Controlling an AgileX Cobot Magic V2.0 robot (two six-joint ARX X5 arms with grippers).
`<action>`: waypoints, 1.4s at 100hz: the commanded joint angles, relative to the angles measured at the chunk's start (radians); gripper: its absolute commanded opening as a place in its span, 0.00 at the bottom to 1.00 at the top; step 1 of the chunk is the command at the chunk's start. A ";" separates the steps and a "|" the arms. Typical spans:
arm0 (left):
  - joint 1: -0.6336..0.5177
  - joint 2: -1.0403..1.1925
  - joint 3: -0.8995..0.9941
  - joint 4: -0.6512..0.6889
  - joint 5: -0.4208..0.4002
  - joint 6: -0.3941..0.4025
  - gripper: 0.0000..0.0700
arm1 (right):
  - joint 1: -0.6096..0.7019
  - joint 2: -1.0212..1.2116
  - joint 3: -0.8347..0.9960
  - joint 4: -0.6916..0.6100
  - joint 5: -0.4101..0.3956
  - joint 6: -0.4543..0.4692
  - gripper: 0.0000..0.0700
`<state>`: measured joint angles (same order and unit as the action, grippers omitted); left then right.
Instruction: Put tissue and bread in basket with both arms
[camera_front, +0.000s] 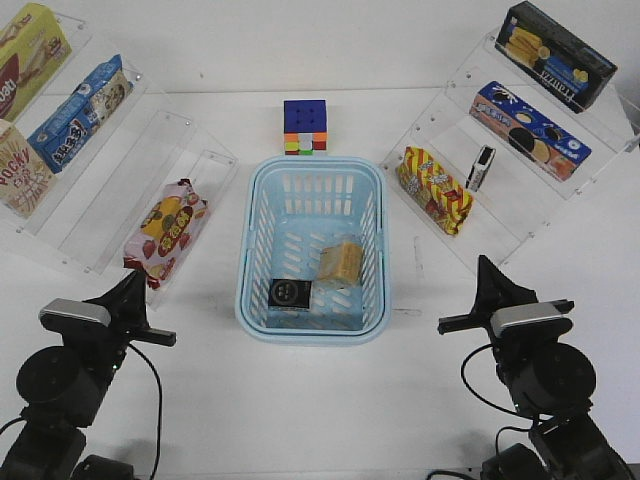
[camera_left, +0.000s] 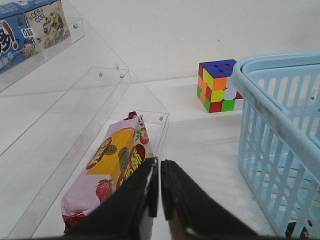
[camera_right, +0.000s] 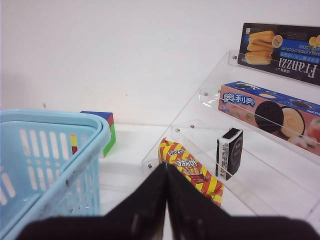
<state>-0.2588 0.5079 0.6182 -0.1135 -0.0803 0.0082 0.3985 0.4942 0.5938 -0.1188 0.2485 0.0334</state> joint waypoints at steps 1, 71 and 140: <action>0.000 -0.006 0.019 0.011 -0.001 -0.005 0.00 | 0.006 0.004 0.010 0.013 0.003 -0.004 0.00; 0.240 -0.506 -0.549 0.212 -0.002 -0.048 0.00 | 0.006 0.004 0.010 0.013 0.004 -0.004 0.00; 0.241 -0.505 -0.604 0.162 0.058 -0.054 0.00 | 0.006 0.004 0.010 0.013 0.004 -0.004 0.00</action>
<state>-0.0177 0.0051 0.0338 0.0376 -0.0227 -0.0433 0.3985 0.4942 0.5938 -0.1162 0.2485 0.0330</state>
